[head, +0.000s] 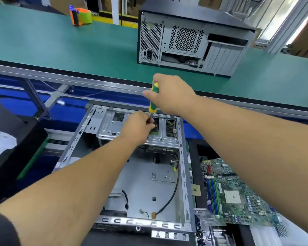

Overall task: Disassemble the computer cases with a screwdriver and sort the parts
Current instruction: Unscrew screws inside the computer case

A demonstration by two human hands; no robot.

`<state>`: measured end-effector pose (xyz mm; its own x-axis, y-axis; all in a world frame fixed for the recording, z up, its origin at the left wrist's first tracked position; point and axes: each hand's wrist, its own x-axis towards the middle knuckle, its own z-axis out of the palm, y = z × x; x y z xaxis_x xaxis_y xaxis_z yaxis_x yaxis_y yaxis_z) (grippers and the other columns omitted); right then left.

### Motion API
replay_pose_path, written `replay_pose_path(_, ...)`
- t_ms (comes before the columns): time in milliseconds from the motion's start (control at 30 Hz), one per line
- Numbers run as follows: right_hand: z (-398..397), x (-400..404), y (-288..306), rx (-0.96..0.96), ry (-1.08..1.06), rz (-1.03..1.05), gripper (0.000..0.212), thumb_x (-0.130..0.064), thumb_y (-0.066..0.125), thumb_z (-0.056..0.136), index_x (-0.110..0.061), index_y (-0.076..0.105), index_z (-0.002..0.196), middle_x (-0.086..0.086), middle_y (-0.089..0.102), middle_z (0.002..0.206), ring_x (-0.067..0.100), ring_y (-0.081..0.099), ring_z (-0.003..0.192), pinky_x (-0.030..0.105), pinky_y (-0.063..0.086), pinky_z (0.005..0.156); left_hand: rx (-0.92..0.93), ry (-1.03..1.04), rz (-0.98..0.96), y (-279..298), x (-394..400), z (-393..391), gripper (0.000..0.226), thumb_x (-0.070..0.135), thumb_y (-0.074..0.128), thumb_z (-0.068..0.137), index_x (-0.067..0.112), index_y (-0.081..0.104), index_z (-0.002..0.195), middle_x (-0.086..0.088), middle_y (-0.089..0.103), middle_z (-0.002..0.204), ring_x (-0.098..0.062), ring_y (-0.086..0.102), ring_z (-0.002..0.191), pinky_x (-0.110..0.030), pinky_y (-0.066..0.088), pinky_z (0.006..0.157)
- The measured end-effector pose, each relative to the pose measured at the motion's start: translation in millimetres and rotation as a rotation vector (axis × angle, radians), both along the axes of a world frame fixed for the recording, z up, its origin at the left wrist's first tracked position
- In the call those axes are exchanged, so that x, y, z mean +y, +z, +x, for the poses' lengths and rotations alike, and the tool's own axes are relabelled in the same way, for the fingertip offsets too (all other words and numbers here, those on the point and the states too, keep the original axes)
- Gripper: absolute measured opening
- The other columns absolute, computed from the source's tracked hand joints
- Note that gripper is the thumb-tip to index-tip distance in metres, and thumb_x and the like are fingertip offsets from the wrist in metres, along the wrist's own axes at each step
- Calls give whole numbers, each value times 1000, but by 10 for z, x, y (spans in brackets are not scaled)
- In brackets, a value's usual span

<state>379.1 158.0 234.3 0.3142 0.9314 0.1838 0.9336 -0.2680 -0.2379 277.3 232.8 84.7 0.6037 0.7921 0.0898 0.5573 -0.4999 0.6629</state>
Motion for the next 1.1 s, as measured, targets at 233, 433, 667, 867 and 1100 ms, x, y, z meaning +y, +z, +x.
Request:
replay_pose_path(233, 143, 96, -77, 9, 21, -10, 35, -55, 57, 96, -24, 44, 87, -8, 48, 75, 27, 54, 78, 30, 26, 50, 38, 16, 43, -19, 38, 12, 16, 26, 77, 93, 25, 63, 85, 13, 51, 78, -13, 56, 75, -26, 42, 73)
replay_pose_path(433, 132, 98, -87, 19, 14, -32, 43, -56, 57, 96, -26, 36, 74, -5, 51, 77, 13, 47, 67, 32, 27, 50, 46, -5, 41, -14, 59, 7, 19, 24, 76, 93, 21, 63, 79, 9, 56, 82, -12, 59, 75, -26, 42, 72)
replay_pose_path(667, 62, 134, -75, -2, 5, -37, 40, -57, 57, 95, -25, 40, 79, -6, 47, 76, 28, 54, 80, 30, 25, 50, 49, -55, 69, -1, 53, -16, 14, 24, 74, 95, 17, 67, 84, 0, 59, 98, -17, 59, 86, -31, 48, 79)
replay_pose_path(867, -39, 205, -47, -63, -84, -85, 47, -66, 55, 93, -25, 40, 76, -5, 44, 74, 30, 54, 82, 29, 24, 50, 31, -83, 63, 13, 48, -43, 17, 21, 72, 95, 19, 65, 80, 0, 59, 101, -18, 60, 87, -33, 51, 81)
replay_pose_path(1100, -41, 249, 132, -10, 89, -284, 24, -44, 60, 99, -21, 56, 104, -3, 55, 90, 25, 56, 88, 32, 32, 57, -73, -106, -42, -30, 66, -80, 9, 20, 67, 98, 27, 68, 91, 5, 68, 98, -9, 63, 82, -28, 51, 74)
